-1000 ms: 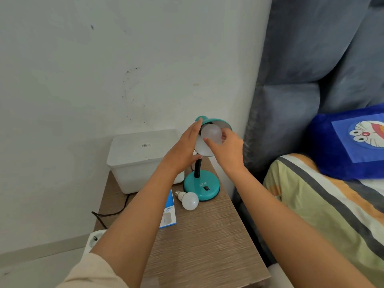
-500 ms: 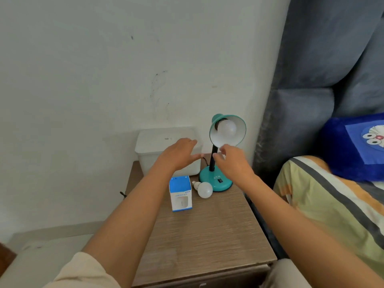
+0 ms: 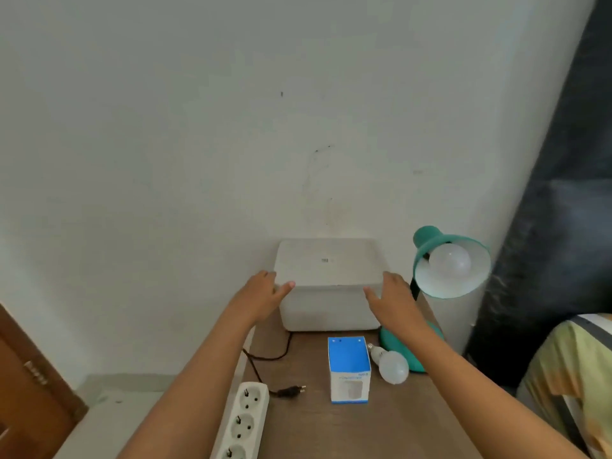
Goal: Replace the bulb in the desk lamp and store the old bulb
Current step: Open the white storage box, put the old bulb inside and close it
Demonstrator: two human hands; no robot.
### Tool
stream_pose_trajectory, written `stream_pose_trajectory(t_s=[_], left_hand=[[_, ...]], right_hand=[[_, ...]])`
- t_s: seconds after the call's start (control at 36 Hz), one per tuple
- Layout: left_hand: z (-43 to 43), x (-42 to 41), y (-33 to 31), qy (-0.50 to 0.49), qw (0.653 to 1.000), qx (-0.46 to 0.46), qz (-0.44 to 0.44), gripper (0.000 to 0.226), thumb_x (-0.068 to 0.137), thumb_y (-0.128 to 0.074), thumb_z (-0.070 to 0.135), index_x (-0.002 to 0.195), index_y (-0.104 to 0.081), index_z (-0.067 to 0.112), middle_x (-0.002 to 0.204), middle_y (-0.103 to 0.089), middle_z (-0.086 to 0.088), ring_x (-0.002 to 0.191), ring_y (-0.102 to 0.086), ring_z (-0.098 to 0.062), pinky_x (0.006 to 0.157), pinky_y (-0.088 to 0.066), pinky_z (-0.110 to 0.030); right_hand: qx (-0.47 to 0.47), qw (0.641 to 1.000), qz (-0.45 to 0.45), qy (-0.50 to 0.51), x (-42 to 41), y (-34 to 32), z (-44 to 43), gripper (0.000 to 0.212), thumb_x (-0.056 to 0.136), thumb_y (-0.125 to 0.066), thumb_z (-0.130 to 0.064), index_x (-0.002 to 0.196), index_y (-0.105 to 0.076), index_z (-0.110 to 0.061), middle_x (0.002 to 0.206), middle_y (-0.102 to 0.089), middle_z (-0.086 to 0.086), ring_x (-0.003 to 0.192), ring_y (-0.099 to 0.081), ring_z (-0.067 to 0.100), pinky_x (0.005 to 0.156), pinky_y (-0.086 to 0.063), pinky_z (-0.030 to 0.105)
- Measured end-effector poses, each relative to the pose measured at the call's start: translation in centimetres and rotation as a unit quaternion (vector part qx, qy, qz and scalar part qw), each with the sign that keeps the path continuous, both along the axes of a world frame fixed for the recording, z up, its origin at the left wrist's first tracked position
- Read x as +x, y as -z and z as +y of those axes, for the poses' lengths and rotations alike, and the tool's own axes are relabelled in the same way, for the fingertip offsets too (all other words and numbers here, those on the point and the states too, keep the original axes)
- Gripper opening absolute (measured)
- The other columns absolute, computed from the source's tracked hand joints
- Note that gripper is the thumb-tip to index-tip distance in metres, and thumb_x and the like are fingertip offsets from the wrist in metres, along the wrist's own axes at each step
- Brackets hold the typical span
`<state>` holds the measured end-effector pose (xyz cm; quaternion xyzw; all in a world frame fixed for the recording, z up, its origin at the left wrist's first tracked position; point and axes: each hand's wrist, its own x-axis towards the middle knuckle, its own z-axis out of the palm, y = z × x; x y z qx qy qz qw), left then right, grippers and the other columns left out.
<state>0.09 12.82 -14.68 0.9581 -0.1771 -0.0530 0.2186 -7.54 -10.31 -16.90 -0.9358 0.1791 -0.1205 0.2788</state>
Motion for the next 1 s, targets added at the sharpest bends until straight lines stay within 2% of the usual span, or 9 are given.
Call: stream_pose_trajectory(t_s=[0.14, 0.19, 0.25, 0.36, 0.47, 0.58, 0.72, 0.92, 1.0], left_hand=[[-0.3, 4.3, 0.8, -0.022, 0.995, -0.093, 0.025, 0.054, 0.091, -0.045, 0.053, 0.131, -0.047, 0.017, 0.131, -0.050, -0.002, 0.115, -0.050, -0.019, 0.096, -0.044, -0.036], [-0.9, 5.8, 1.3, -0.027, 0.990, -0.133, 0.046, 0.049, 0.090, -0.053, 0.047, 0.128, -0.050, 0.016, 0.129, -0.054, -0.004, 0.113, -0.053, -0.018, 0.095, -0.046, -0.035], [-1.8, 6.8, 1.8, -0.034, 0.982, -0.172, 0.064, 0.044, 0.091, -0.057, 0.038, 0.126, -0.050, 0.013, 0.129, -0.055, -0.004, 0.110, -0.054, -0.017, 0.092, -0.045, -0.029], [-3.2, 8.3, 3.3, -0.061, 0.962, -0.255, 0.072, 0.059, 0.091, -0.060, 0.030, 0.141, -0.033, 0.013, 0.128, -0.040, 0.010, 0.116, -0.042, -0.011, 0.091, -0.033, -0.021], [-4.1, 9.7, 4.7, -0.116, 0.933, -0.333, 0.076, 0.055, 0.089, -0.063, 0.030, 0.136, -0.040, 0.017, 0.128, -0.053, 0.000, 0.105, -0.050, -0.012, 0.084, -0.038, -0.023], [-4.6, 10.4, 5.5, -0.136, 0.922, -0.356, 0.071, 0.048, 0.088, -0.065, 0.028, 0.131, -0.046, 0.017, 0.116, -0.056, 0.003, 0.104, -0.054, -0.016, 0.084, -0.042, -0.026], [-4.7, 10.7, 5.8, -0.146, 0.916, -0.365, 0.074, 0.045, 0.087, -0.066, 0.026, 0.127, -0.048, 0.017, 0.110, -0.055, 0.005, 0.102, -0.055, -0.016, 0.083, -0.042, -0.026], [-5.1, 11.3, 5.9, -0.152, 0.913, -0.371, 0.070, 0.046, 0.085, -0.068, 0.024, 0.126, -0.049, 0.014, 0.111, -0.055, 0.003, 0.098, -0.053, -0.015, 0.082, -0.041, -0.026], [-5.1, 11.6, 6.0, -0.158, 0.913, -0.369, 0.073, 0.051, 0.084, -0.069, 0.025, 0.129, -0.047, 0.013, 0.112, -0.054, 0.002, 0.099, -0.052, -0.015, 0.083, -0.041, -0.027]], right_hand=[[0.021, 0.999, 0.002, 0.045, 5.0, -0.4, -1.8, 0.053, 0.094, -0.046, -0.034, 0.130, -0.037, 0.003, 0.136, -0.041, 0.021, 0.125, -0.041, 0.034, 0.101, -0.037, 0.041], [0.052, 0.997, 0.009, 0.060, 6.8, -0.3, -2.5, 0.053, 0.093, -0.048, -0.035, 0.129, -0.037, 0.003, 0.136, -0.042, 0.022, 0.123, -0.043, 0.035, 0.099, -0.039, 0.042], [0.087, 0.993, 0.017, 0.072, 8.2, 0.0, -3.1, 0.056, 0.093, -0.048, -0.034, 0.132, -0.035, 0.003, 0.137, -0.042, 0.022, 0.124, -0.044, 0.036, 0.098, -0.040, 0.042], [0.121, 0.990, -0.011, 0.077, 9.7, 1.0, -3.1, 0.050, 0.093, -0.050, -0.027, 0.131, -0.039, 0.002, 0.133, -0.047, 0.021, 0.122, -0.046, 0.036, 0.097, -0.039, 0.039], [0.129, 0.985, -0.066, 0.099, 9.7, 1.5, -2.5, 0.044, 0.091, -0.051, -0.022, 0.127, -0.045, 0.004, 0.130, -0.052, 0.021, 0.120, -0.047, 0.035, 0.095, -0.038, 0.037], [0.134, 0.981, -0.088, 0.111, 9.5, 1.3, -2.4, 0.039, 0.090, -0.053, -0.018, 0.119, -0.049, 0.007, 0.125, -0.055, 0.023, 0.116, -0.049, 0.037, 0.090, -0.036, 0.036], [0.147, 0.977, -0.094, 0.125, 9.3, 1.1, -2.2, 0.038, 0.089, -0.053, -0.015, 0.116, -0.049, 0.010, 0.120, -0.058, 0.026, 0.111, -0.051, 0.039, 0.084, -0.032, 0.035], [0.139, 0.977, -0.088, 0.135, 9.5, 1.1, -2.3, 0.036, 0.089, -0.052, -0.017, 0.115, -0.051, 0.009, 0.117, -0.060, 0.024, 0.108, -0.052, 0.038, 0.078, -0.034, 0.035], [0.133, 0.979, -0.089, 0.127, 9.6, 1.2, -2.3, 0.034, 0.089, -0.052, -0.018, 0.112, -0.053, 0.008, 0.114, -0.061, 0.023, 0.099, -0.053, 0.036, 0.072, -0.033, 0.034]])
